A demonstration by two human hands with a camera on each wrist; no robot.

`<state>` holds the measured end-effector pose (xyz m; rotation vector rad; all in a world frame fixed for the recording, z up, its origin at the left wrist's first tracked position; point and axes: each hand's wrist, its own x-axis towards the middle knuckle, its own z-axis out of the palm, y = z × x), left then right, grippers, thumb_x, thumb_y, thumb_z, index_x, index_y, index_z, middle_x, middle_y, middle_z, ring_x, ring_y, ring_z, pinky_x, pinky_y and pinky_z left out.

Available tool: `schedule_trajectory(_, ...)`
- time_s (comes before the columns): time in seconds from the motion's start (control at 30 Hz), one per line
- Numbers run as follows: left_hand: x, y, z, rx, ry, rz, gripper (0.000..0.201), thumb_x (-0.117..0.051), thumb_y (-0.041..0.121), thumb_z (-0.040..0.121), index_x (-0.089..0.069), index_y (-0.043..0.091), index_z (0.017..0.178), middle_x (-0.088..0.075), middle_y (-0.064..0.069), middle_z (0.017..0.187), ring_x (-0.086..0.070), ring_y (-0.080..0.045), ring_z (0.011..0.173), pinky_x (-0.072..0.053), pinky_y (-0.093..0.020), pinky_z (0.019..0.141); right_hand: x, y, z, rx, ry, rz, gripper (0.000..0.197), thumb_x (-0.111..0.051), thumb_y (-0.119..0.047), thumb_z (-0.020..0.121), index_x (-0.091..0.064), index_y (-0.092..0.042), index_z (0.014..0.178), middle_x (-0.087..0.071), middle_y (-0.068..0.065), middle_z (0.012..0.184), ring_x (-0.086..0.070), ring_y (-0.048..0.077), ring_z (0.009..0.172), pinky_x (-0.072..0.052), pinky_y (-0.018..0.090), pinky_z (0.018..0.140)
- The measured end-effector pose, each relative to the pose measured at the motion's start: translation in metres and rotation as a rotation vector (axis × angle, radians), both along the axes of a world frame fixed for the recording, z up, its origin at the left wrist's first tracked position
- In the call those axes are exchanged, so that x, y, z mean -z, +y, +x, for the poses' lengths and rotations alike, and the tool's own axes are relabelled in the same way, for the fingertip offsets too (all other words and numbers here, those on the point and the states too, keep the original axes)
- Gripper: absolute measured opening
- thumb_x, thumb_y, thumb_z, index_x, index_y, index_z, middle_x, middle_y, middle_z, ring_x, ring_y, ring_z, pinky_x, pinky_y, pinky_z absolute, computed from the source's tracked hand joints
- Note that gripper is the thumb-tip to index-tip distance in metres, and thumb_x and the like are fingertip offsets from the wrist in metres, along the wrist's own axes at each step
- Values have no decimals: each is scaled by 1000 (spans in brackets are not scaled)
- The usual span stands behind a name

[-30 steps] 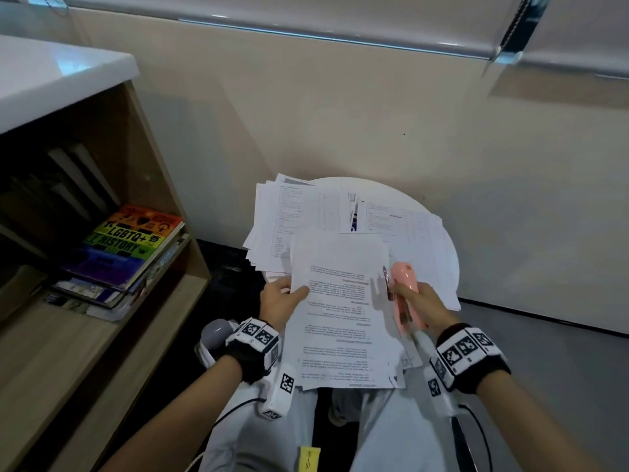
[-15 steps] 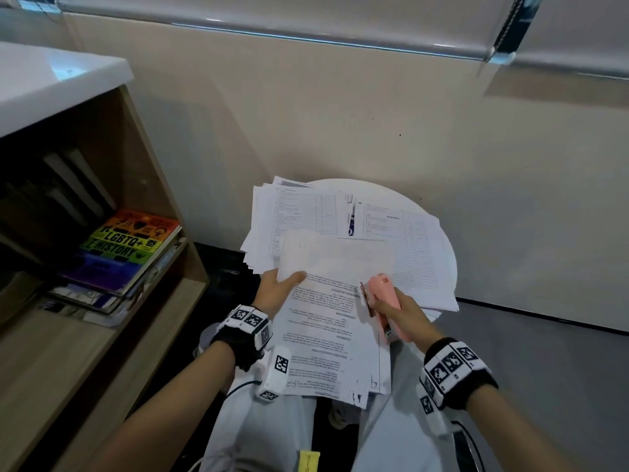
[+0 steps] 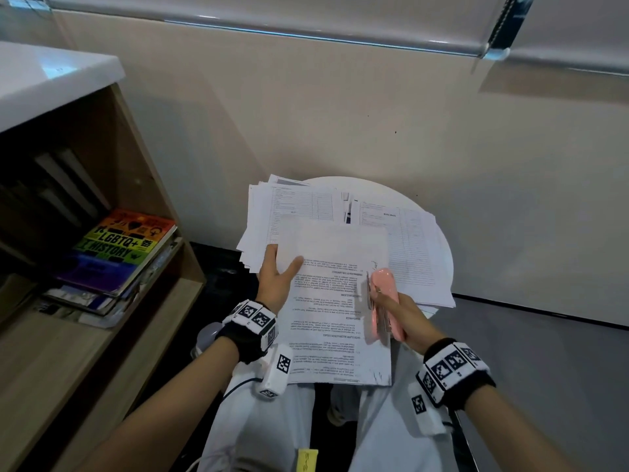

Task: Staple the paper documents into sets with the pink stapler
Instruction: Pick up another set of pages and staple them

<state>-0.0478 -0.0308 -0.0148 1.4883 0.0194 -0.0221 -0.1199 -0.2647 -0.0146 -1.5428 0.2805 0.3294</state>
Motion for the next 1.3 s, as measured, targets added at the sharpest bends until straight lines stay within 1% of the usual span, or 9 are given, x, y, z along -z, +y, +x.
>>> schedule_trajectory(0.13, -39, -7, -3, -16, -240, 39, 47, -63, 12, 89, -28, 34, 114, -58, -4, 118, -63, -18, 107, -57, -33, 84, -26, 7, 8, 50, -200, -152, 38, -61, -26, 91, -54, -10, 125, -67, -1, 91, -63, 8, 72, -49, 26, 69)
schedule_trajectory(0.3, -89, -13, -5, -97, -457, -53, 69, -65, 7, 87, -18, 33, 131, -58, 6, 120, -64, -18, 107, -58, -37, 83, -66, 22, 10, 193, -522, -90, 25, -61, -11, 91, -54, -24, 111, -63, 13, 90, -59, 18, 68, -52, 32, 58)
schedule_trajectory(0.47, -85, -16, -8, -142, -562, 51, 39, -46, 15, 98, -22, 29, 125, -53, 14, 114, -60, 1, 100, -53, -23, 83, -72, 24, 2, 173, -561, -136, 29, -70, -26, 82, -63, -50, 97, -63, 13, 100, -61, 19, 80, -52, 38, 67)
schedule_trajectory(0.6, -73, -17, -10, -95, -538, 42, 24, -44, 41, 93, -31, 31, 110, -52, 13, 104, -59, 6, 90, -48, -14, 74, -75, 26, -5, 155, -573, -110, 33, -61, -3, 89, -68, -35, 90, -67, -6, 77, -62, 6, 70, -48, 41, 63)
schedule_trajectory(0.7, -71, -16, -6, -71, -500, 71, 24, -41, 55, 91, -36, 34, 102, -57, 19, 94, -61, 2, 83, -52, -22, 71, -81, 25, -5, 171, -573, -121, 32, -63, -5, 89, -64, -37, 91, -65, 0, 89, -63, 18, 82, -51, 46, 67)
schedule_trajectory(0.8, -75, -17, -2, -72, -524, 59, 10, -37, 40, 95, -36, 32, 100, -56, 25, 90, -59, 0, 82, -50, -22, 70, -89, 25, -2, 195, -582, -120, 47, -64, -7, 88, -64, -54, 90, -56, 14, 104, -61, 25, 92, -52, 47, 76)
schedule_trajectory(0.97, -77, -24, -3, -65, -498, 46, 10, -30, 33, 99, -40, 35, 101, -54, 17, 93, -57, 0, 84, -49, -22, 74, -87, 23, 1, 181, -524, -115, 24, -68, -17, 86, -57, -32, 100, -58, 22, 118, -62, 23, 100, -52, 43, 88)
schedule_trajectory(1.17, -86, -16, 7, -103, -486, 99, 15, -44, 29, 98, -50, 40, 90, -60, 4, 90, -60, -16, 81, -52, -44, 71, -94, 15, 6, 174, -552, -91, 24, -59, -9, 91, -51, -26, 106, -64, 4, 89, -61, 18, 78, -53, 30, 67)
schedule_trajectory(1.3, -75, -12, 8, -85, -453, 185, 6, -44, 36, 97, -47, 32, 94, -63, -5, 86, -62, -28, 77, -53, -51, 68, -91, 11, 7, 122, -509, -138, 30, -69, -25, 84, -51, -31, 107, -59, 22, 107, -62, 25, 89, -54, 44, 70)
